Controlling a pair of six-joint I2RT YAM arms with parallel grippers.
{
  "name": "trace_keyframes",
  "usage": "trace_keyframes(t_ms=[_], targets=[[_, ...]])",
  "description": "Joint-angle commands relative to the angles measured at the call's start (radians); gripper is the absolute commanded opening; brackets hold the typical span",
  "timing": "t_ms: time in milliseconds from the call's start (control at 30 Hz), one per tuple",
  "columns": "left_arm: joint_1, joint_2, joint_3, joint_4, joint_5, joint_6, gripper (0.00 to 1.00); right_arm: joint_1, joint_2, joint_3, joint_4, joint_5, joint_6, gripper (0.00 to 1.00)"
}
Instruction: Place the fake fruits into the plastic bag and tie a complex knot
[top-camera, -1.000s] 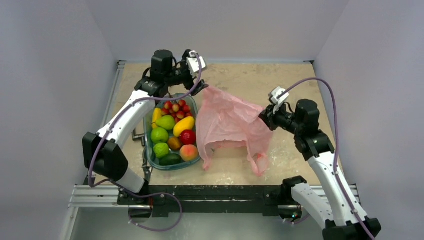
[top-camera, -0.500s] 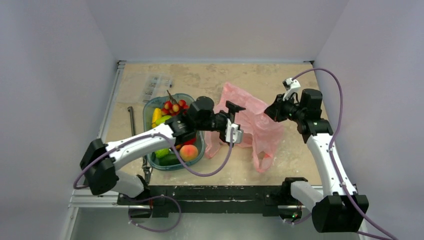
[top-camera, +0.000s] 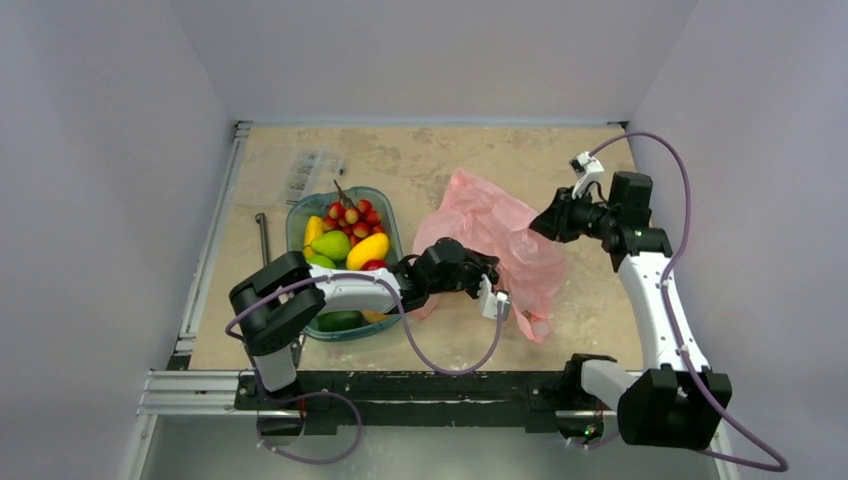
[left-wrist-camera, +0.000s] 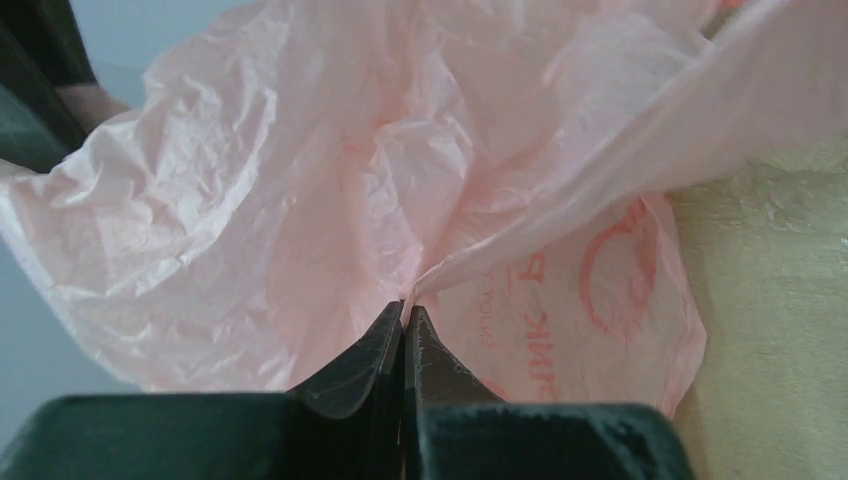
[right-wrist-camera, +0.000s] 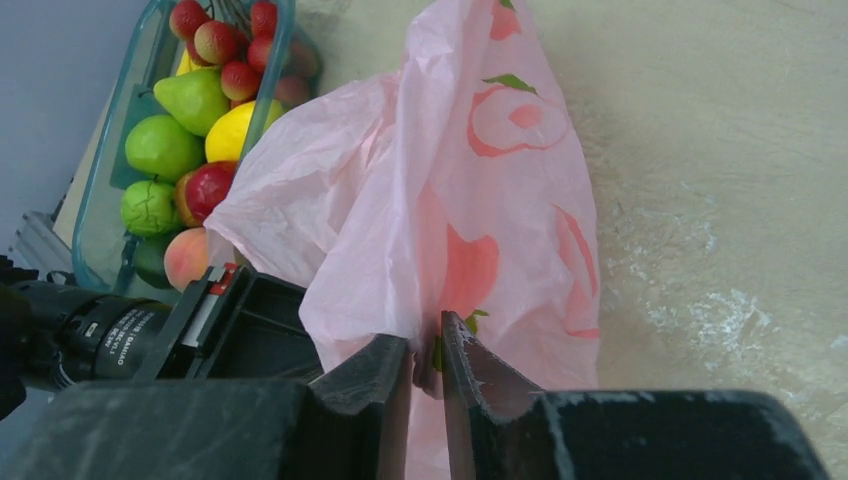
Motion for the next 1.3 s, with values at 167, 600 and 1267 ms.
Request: trace_keyframes(t_ms=[167, 600, 1267], targets=[[0.027, -0.107, -0.170, 0.248, -0.028, -0.112, 0.00, -0.159, 0.153, 0.228, -0.308, -0.123, -0.435, 0.70], [0.028, -0.092, -0.137, 0.246, -0.010, -0.143, 0.00, -0.155, 0.107, 0.079, -0.138, -0.147, -0.531, 0.76], [0.020, -0.094, -0.116, 0.179, 0.033, -0.131, 0.00, -0.062, 0.217, 0.051, 0.174, -0.151, -0.313, 0.44]])
